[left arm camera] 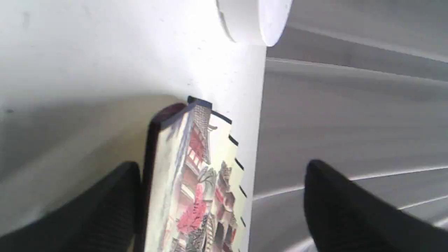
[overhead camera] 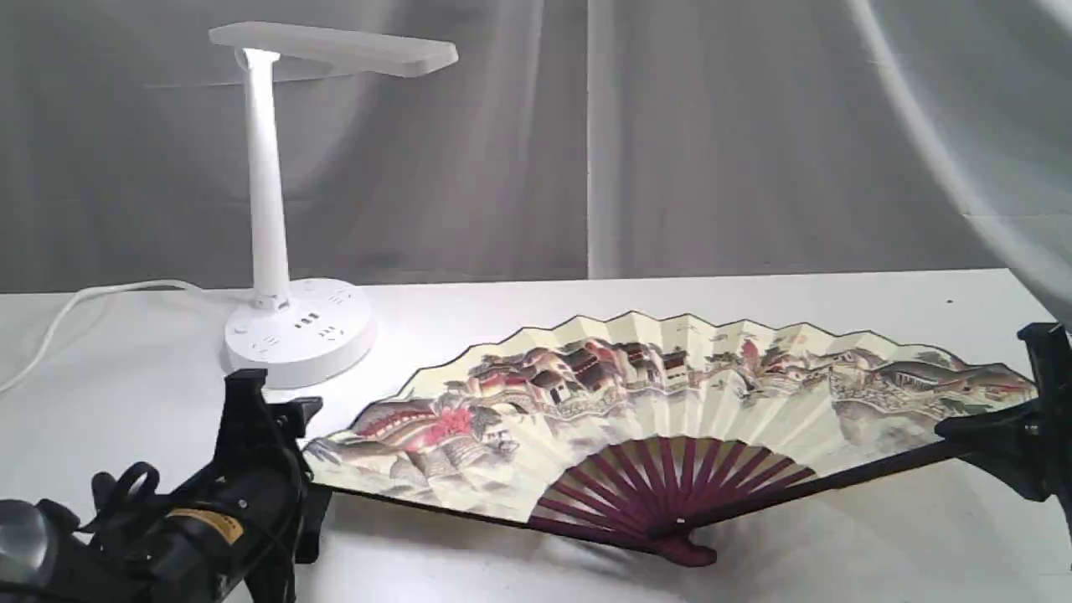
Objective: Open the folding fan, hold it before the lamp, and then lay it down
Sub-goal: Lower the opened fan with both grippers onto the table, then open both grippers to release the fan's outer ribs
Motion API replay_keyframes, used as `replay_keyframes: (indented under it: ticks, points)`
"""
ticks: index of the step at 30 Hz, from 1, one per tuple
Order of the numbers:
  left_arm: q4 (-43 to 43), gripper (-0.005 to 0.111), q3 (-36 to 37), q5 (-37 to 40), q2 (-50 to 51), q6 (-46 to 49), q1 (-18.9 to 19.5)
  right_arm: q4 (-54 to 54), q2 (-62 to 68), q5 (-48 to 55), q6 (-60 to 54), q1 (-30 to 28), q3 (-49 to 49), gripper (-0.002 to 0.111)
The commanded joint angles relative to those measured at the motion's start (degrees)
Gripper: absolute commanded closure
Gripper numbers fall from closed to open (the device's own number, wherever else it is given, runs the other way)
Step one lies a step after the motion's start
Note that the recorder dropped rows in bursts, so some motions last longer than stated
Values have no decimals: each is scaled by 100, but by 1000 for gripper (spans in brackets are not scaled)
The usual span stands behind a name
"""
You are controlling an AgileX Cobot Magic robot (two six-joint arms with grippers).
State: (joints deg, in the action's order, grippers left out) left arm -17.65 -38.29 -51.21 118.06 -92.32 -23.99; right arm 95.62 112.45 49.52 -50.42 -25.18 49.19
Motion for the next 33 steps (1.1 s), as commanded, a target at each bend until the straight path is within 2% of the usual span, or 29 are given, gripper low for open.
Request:
replay_keyframes:
  ticks: [1,5,10,13,18,20,27,33]
  points:
    - [42,41,274,-311,-55,-18,2,-226,-5,-292,-220,-31,-8,108]
    - [18,41,576,-762,-55,-18,2,-219,-5,-443,-398,-31,-8,102]
    - [18,41,830,-1322,-55,-18,2,-229,-5,-495,-443,-31,-8,84]
    - [133,43,896,-1452,-63,-18,2,-272,-5,-495,-443,-31,-8,75]
    - [343,43,896,-1790,-63,-38,2,-286,-5,-367,-443,-31,-8,50]
    - [397,43,896,-1823,-78,-38,2,-397,-5,-368,-427,-31,-8,45]
    - [652,44,901,-1533,-166,-52,2,-1451,-88,-409,692,-31,-8,44]
    - [844,61,901,-1398,-280,-52,2,-2418,-515,-496,1436,-31,-8,48]
